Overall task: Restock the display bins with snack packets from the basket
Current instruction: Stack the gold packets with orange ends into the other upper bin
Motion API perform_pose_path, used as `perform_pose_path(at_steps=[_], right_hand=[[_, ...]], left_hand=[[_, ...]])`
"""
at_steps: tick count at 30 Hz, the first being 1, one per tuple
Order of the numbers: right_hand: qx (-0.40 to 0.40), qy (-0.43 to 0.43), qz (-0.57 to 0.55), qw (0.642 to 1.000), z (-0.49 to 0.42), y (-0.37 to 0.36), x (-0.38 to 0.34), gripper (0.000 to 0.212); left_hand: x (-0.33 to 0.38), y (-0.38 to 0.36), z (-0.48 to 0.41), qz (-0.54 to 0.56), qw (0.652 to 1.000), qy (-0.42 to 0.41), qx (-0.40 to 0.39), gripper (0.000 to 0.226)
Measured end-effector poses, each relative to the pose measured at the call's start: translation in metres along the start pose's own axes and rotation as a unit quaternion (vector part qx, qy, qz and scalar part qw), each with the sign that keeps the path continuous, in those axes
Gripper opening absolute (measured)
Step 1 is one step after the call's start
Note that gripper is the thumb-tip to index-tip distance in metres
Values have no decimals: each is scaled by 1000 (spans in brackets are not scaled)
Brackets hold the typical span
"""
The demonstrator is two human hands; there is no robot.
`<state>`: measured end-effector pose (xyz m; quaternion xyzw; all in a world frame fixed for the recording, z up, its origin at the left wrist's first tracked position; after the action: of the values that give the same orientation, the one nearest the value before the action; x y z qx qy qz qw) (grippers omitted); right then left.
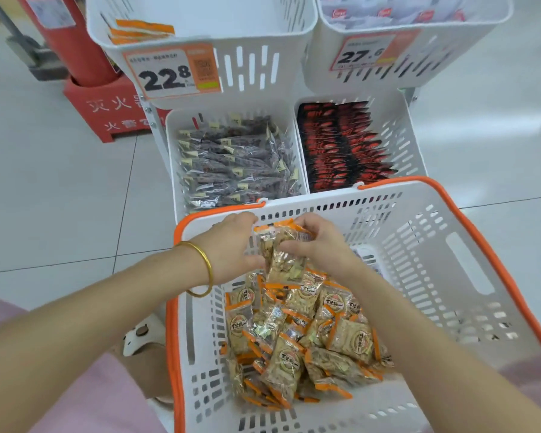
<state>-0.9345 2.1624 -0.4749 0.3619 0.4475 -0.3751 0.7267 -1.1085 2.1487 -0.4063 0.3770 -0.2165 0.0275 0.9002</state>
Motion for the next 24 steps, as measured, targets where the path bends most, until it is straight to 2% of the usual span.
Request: perform_pose_path(at_steps=[3,6,9,11,15,18,20,22,23,24], right_hand=[[31,37,-88,995,7,-1,-35,21],[22,47,-134,990,13,-8,-52,17],[5,47,-192,980,13,-12,-60,7],[6,44,-221,974,14,-11,-64,13],[13,40,-168,985,21,5,-71,36],[-10,66,-133,989,23,13,-79,33],[32,58,-129,989,21,13,-82,28],[93,26,-166,981,19,11,-82,29],[110,15,-202,973,19,10,-82,31],[114,10,-241,964,19,8,-83,32]], left_hand=[[6,-1,0,131,990,-25,49,93],[11,9,2,239,964,-58,97,88],[13,17,5,294,945,-96,106,89],[11,20,6,313,937,-114,109,89],[4,27,6,376,912,-133,95,90],[7,29,8,398,899,-160,89,85],[12,31,13,354,904,-184,154,68],[17,33,19,167,932,-195,256,44],[17,33,20,66,937,-200,279,36],[17,31,20,1,940,-199,278,41]])
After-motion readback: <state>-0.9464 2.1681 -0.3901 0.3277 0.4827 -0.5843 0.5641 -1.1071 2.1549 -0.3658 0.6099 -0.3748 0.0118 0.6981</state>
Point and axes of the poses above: each hand's wrist, its own z-axis away from the middle knuckle, its own y-axis out of the back of the hand, x = y × z, the point moved 2 cm from there along -z, towards the middle knuckle, and after that the axes turned 12 degrees about -x, right-handed, at the moved point
